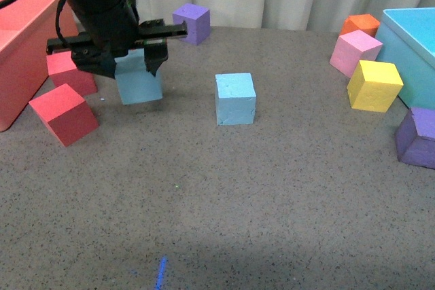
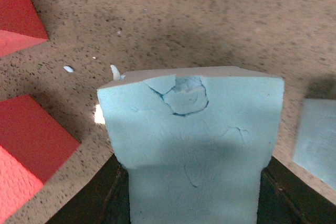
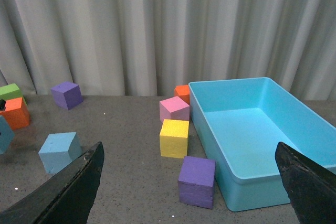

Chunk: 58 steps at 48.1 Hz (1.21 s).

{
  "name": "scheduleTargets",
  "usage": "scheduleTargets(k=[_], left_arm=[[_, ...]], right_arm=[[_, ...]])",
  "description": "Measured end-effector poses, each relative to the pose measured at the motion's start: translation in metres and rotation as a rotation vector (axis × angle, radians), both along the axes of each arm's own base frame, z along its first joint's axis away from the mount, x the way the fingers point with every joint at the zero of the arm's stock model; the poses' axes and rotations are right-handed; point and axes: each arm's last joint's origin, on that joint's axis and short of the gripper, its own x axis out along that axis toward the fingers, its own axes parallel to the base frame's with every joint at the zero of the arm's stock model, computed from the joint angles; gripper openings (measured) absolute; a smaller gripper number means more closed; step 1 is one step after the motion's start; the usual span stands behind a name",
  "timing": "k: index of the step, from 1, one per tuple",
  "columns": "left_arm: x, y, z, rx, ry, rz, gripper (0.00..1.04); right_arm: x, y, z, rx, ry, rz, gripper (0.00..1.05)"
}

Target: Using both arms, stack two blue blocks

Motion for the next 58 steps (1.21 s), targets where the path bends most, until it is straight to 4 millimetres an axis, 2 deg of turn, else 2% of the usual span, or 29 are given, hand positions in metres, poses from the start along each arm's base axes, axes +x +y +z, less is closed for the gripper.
scheduleTargets(k=[6, 22, 27, 34, 43, 58], left_arm=[[-0.01, -0.023, 0.022, -0.004, -0.028, -0.034, 0.47], [-0.022, -0.077, 0.045, -0.005, -0.064, -0.106, 0.47], [-0.026, -0.1, 0.056, -0.018, -0.085, -0.13, 0.47], [-0.029, -0.124, 0.052, -0.014, -0.075, -0.15, 0.47], [-0.028, -0.135, 0.036, 0.006, -0.042, -0.151, 0.47], [-0.024, -0.138, 0.032, 0.01, -0.048, -0.139, 0.47]], right_arm=[[0.0, 0.0, 0.0, 0.0, 0.0, 0.0, 0.95], [0.0, 0.0, 0.0, 0.0, 0.0, 0.0, 0.95], [0.0, 0.0, 0.0, 0.0, 0.0, 0.0, 0.95], [0.0, 0.0, 0.0, 0.0, 0.0, 0.0, 0.95], [0.0, 0.0, 0.0, 0.0, 0.0, 0.0, 0.95], [0.0, 0.0, 0.0, 0.0, 0.0, 0.0, 0.95]])
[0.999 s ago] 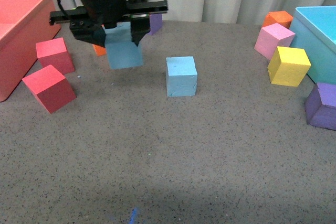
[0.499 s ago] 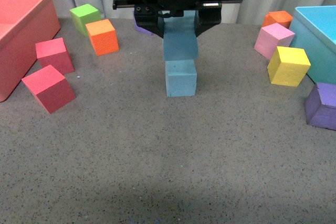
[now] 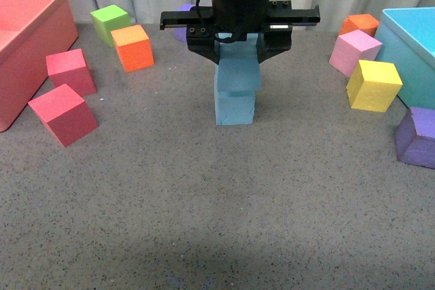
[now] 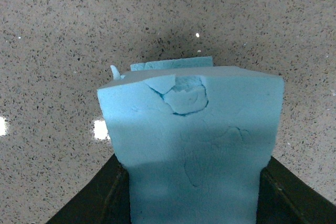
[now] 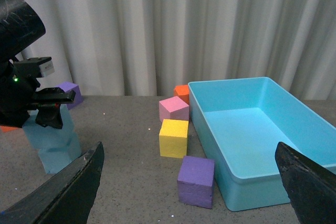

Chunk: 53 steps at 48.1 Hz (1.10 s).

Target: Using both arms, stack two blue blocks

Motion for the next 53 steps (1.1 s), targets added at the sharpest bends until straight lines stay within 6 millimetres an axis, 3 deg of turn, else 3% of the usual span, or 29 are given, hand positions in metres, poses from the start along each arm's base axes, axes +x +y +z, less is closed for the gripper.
scheduleTargets(k=[20, 27, 36, 43, 53], left_arm=[[0.006, -0.003, -0.006, 0.005, -0.014, 0.0, 0.47], [0.006, -0.003, -0.006, 0.027, -0.023, -0.005, 0.76], [0.005, -0.003, -0.006, 0.014, -0.011, -0.013, 0.98], [-0.003, -0.001, -0.001, -0.005, -0.008, -0.016, 0.98], [-0.016, 0.007, 0.038, -0.087, -0.083, 0.005, 0.98]], right_arm=[[0.0, 0.0, 0.0, 0.0, 0.0, 0.0, 0.95], [0.0, 0.0, 0.0, 0.0, 0.0, 0.0, 0.95], [0.0, 0.0, 0.0, 0.0, 0.0, 0.0, 0.95], [0.0, 0.0, 0.0, 0.0, 0.0, 0.0, 0.95], [0.0, 0.0, 0.0, 0.0, 0.0, 0.0, 0.95]])
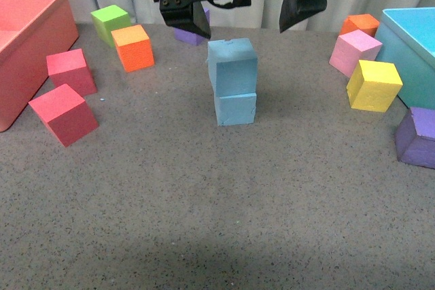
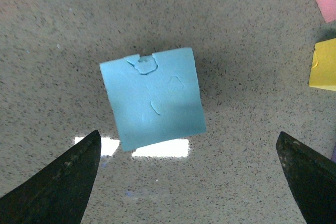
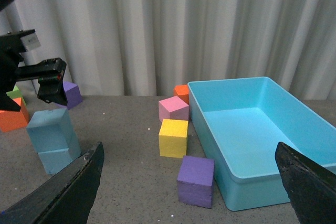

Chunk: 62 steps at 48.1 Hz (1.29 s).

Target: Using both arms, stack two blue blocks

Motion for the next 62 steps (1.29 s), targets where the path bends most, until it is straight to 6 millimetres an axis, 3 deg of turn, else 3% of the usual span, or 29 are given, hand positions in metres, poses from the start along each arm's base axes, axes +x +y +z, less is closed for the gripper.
scheduleTargets(k=[4, 9, 12, 16, 21, 37, 44, 62], left_arm=[[-0.007, 0.016, -0.002, 0.138, -0.373, 0.038, 0.82], [-0.043, 0.071, -0.02, 0.146, -0.707, 0.043, 0.59], [-0.065, 0.101, -0.015, 0.092, -0.898, 0.086, 0.47], [-0.097, 0.139, -0.005, 0.083, -0.998, 0.115, 0.29], [-0.132, 0.169, -0.016, 0.103, -0.974, 0.105, 0.06], [-0.185, 0.207, -0.028, 0.108, -0.977, 0.089, 0.04], [-0.202, 0.218, -0.039, 0.121, -0.948, 0.096, 0.04], [-0.241, 0.235, -0.038, 0.118, -0.952, 0.093, 0.04]], right_arm=[[0.0, 0.0, 0.0, 0.0, 0.0, 0.0, 0.95], [0.0, 0.0, 0.0, 0.0, 0.0, -0.002, 0.95], [0.0, 0.0, 0.0, 0.0, 0.0, -0.002, 0.95], [0.0, 0.0, 0.0, 0.0, 0.0, -0.001, 0.95], [0.0, 0.0, 0.0, 0.0, 0.0, 0.0, 0.95], [0.0, 0.0, 0.0, 0.0, 0.0, -0.001, 0.95], [0.0, 0.0, 0.0, 0.0, 0.0, 0.0, 0.95], [0.0, 0.0, 0.0, 0.0, 0.0, 0.0, 0.95]])
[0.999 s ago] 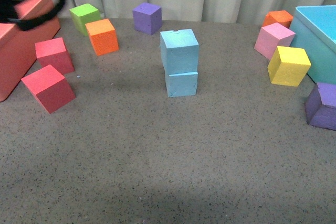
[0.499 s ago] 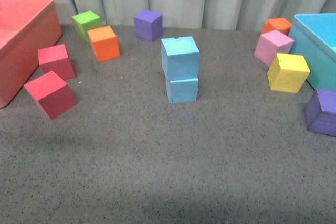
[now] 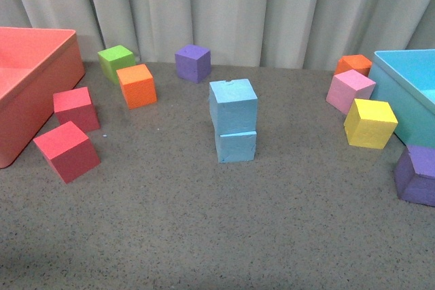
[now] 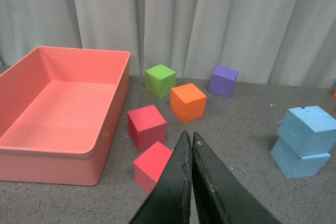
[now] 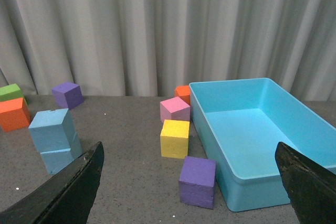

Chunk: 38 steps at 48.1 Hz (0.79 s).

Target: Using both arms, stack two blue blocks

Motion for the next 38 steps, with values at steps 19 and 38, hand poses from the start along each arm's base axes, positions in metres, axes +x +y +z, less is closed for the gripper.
scheduleTargets(k=[19, 38], left_arm=[[-0.027, 0.012, 0.006, -0.001, -0.019, -0.001, 0.04], [-0.043, 0.012, 0.011, -0.001, -0.036, -0.002, 0.04]], right_arm=[[0.0, 0.0, 0.0, 0.0, 0.0, 0.0, 0.95], [0.0, 0.0, 0.0, 0.0, 0.0, 0.0, 0.95]])
